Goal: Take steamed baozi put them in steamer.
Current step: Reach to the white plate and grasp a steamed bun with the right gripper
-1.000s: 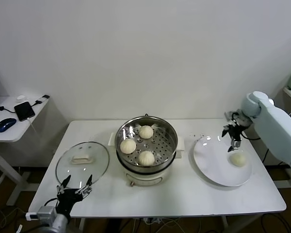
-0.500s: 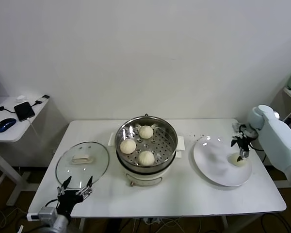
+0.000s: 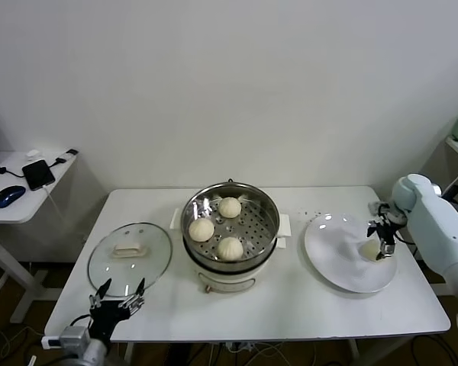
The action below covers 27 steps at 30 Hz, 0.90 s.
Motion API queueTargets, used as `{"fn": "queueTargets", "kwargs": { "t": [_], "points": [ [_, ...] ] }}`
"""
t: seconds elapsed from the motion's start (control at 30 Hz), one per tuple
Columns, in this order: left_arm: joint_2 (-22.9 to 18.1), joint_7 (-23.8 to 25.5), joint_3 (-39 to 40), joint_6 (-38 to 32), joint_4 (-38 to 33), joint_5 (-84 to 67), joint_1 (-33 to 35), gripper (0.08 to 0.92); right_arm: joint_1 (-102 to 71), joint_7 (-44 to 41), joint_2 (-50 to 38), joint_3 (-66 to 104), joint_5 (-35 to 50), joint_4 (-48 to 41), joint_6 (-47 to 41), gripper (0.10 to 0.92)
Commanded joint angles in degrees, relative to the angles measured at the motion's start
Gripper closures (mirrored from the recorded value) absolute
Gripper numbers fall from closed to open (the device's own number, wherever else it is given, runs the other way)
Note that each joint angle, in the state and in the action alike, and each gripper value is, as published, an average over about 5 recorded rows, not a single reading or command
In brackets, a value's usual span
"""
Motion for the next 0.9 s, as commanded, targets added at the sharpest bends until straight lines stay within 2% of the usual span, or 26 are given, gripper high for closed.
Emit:
{"fn": "queueTargets", "kwargs": {
  "t": [0.03, 0.4, 0.67, 0.9],
  "points": [
    [-0.46, -0.03, 0.11, -0.03, 0.28, 0.10, -0.05, 0.177, -0.57, 0.71, 0.44, 1.20, -1.69, -0.82, 0.51, 0.202],
    [-0.41, -0.07, 0.02, -0.04, 0.48, 0.17, -0.11, 0.177, -0.14, 1.72, 0.90, 1.56, -1.77, -2.32, -0.51, 0.215],
    [-0.46, -0.11, 0.09, -0.03, 0.45, 0.23, -0.07, 0.177, -0.32, 2.39, 0.65, 2.03, -1.80, -2.25, -0.61, 0.407],
    [-0.42, -0.28, 0.23, -0.26, 0.60, 0.86, -0.05, 0.177, 0.77, 1.15, -0.94, -0.47, 2.73, 1.58, -2.41, 0.479]
  ]
}}
